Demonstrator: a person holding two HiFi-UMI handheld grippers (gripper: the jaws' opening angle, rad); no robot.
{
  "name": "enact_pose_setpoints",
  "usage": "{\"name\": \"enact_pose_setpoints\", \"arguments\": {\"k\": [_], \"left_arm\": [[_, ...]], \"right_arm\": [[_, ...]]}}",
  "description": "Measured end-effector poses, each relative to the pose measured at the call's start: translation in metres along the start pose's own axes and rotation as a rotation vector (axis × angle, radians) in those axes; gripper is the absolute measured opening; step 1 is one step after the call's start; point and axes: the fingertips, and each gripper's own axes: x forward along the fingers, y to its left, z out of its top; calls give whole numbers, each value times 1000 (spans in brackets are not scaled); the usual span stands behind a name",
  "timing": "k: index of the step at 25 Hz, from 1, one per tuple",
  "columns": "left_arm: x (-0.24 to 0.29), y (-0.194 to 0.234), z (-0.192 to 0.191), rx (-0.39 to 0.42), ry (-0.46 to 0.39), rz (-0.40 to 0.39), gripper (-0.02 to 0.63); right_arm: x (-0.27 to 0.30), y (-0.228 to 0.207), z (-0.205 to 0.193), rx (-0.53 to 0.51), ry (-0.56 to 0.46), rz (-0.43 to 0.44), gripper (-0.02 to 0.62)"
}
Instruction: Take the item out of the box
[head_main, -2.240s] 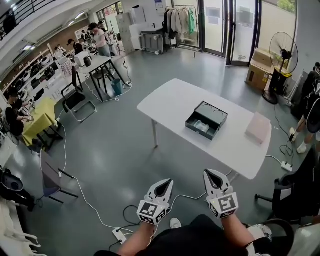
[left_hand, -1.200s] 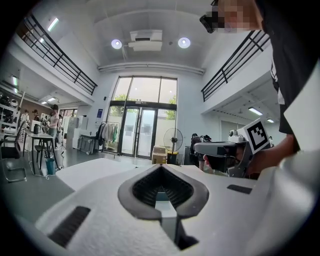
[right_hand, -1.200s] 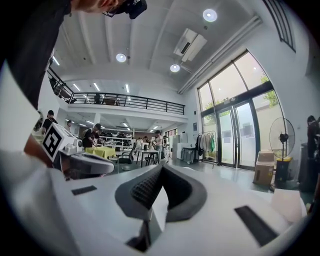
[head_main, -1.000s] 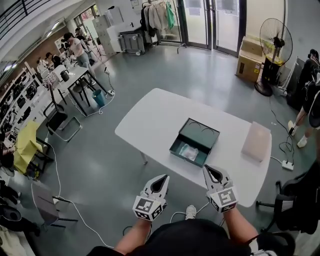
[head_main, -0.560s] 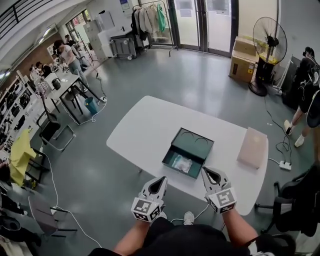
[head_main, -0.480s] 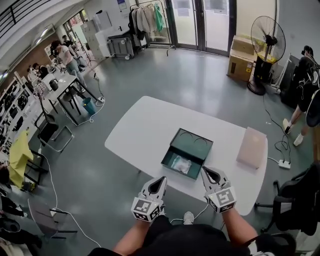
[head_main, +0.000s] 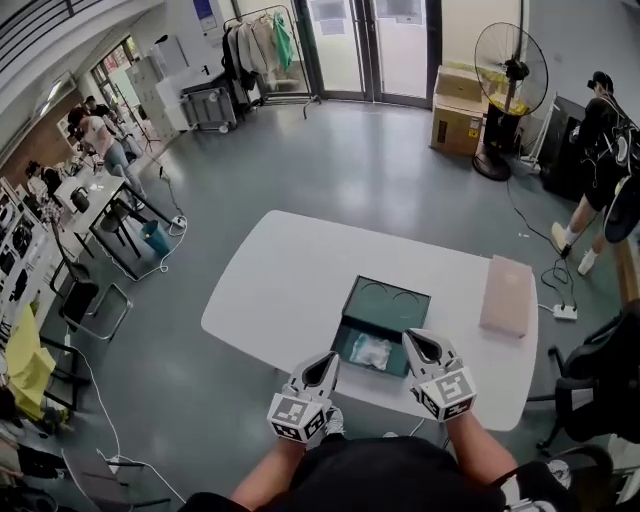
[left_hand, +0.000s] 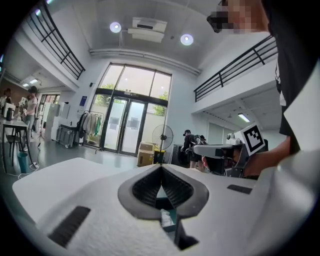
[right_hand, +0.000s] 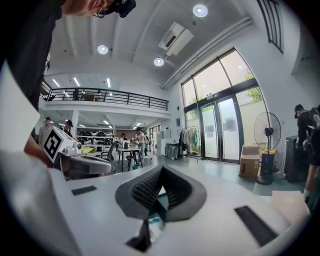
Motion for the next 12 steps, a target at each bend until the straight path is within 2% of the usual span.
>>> {"name": "enact_pose_setpoints", "arguments": {"k": [6,12], "left_arm": [[19,38,5,-3,6,-75,9],[29,51,9,21,28,-211,9]], "right_arm": [[25,-3,4,35,-5,-85,6],[34,11,0,47,31,-186,6]]}}
